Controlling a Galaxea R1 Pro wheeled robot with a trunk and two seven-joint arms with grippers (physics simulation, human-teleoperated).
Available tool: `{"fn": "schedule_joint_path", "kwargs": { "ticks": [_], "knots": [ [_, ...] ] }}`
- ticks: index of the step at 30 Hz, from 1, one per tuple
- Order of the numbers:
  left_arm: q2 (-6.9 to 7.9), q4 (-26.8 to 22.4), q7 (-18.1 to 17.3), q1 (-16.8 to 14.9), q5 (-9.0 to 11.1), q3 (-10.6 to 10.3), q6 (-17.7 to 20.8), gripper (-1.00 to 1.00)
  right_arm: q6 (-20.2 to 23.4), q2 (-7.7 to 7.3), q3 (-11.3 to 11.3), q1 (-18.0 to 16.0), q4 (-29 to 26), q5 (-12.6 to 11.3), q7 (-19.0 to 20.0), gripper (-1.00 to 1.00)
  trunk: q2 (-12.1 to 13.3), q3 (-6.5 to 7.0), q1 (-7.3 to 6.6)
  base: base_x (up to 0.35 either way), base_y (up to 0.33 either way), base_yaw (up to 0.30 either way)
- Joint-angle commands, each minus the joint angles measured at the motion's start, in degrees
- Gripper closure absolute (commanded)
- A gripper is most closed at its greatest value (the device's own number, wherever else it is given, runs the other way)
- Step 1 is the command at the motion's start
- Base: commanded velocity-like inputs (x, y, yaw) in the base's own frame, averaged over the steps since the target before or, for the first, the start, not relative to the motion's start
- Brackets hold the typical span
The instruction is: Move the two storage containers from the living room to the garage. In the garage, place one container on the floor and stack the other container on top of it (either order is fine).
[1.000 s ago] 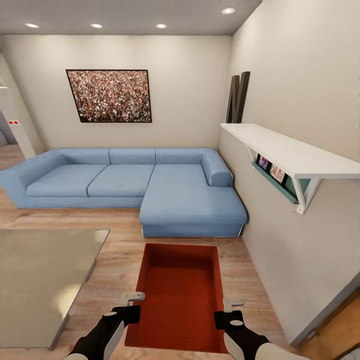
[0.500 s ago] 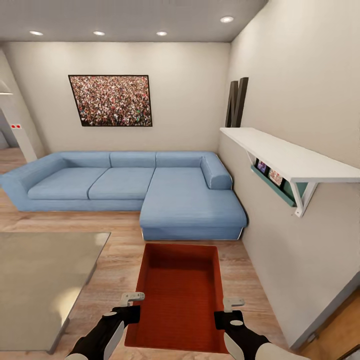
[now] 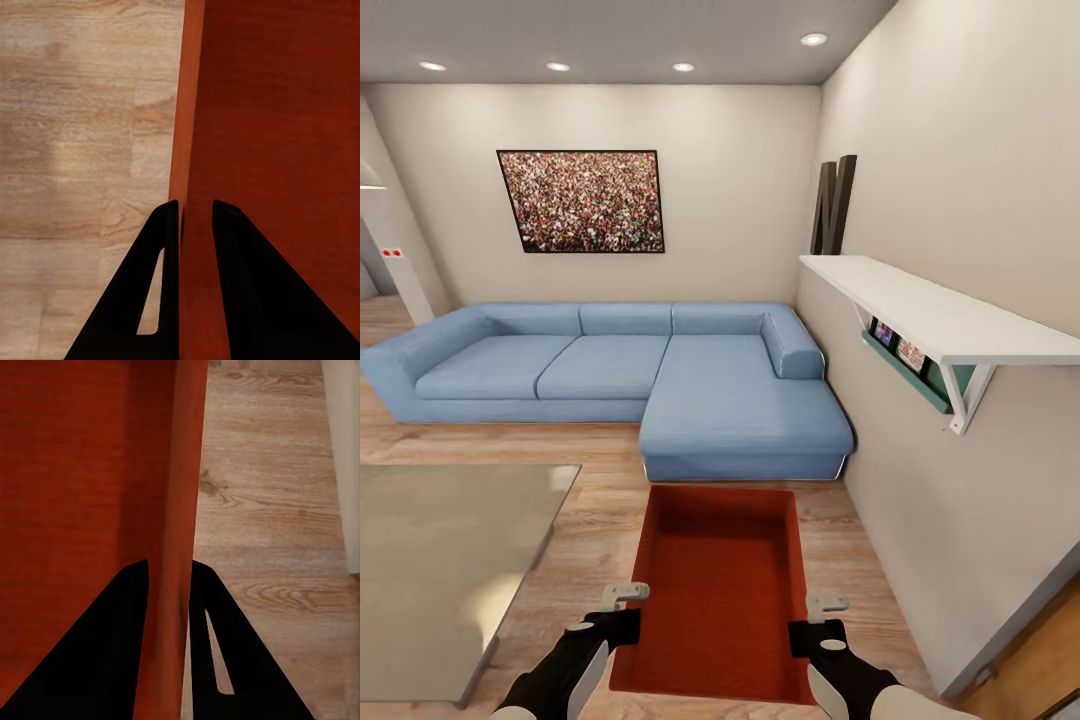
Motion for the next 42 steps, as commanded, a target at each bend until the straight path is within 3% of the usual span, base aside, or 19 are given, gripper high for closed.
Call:
{"fn": "schedule_joint_path", "kwargs": {
  "ticks": [1,9,42],
  "knots": [
    [0.04,-0.28,0.62,-0.04,-0.38,-0.51,0.00,1.00,-0.26,-0.04,0.79,-0.07,1.84,-1.49,-0.28,1.00,-0.13,-0.12,0.04,0.000,0.000,0.000],
    [0.04,-0.37,0.59,-0.04,-0.38,-0.51,-0.01,1.00,-0.25,0.02,0.83,-0.07,1.82,-1.49,-0.30,1.00,-0.13,-0.12,0.04,0.000,0.000,0.103],
    [0.04,-0.19,0.71,-0.04,-0.38,-0.58,-0.38,1.00,-0.26,0.07,0.88,-0.07,1.84,-1.48,-0.35,1.00,-0.13,-0.12,0.04,0.000,0.000,0.267]
  ]
}}
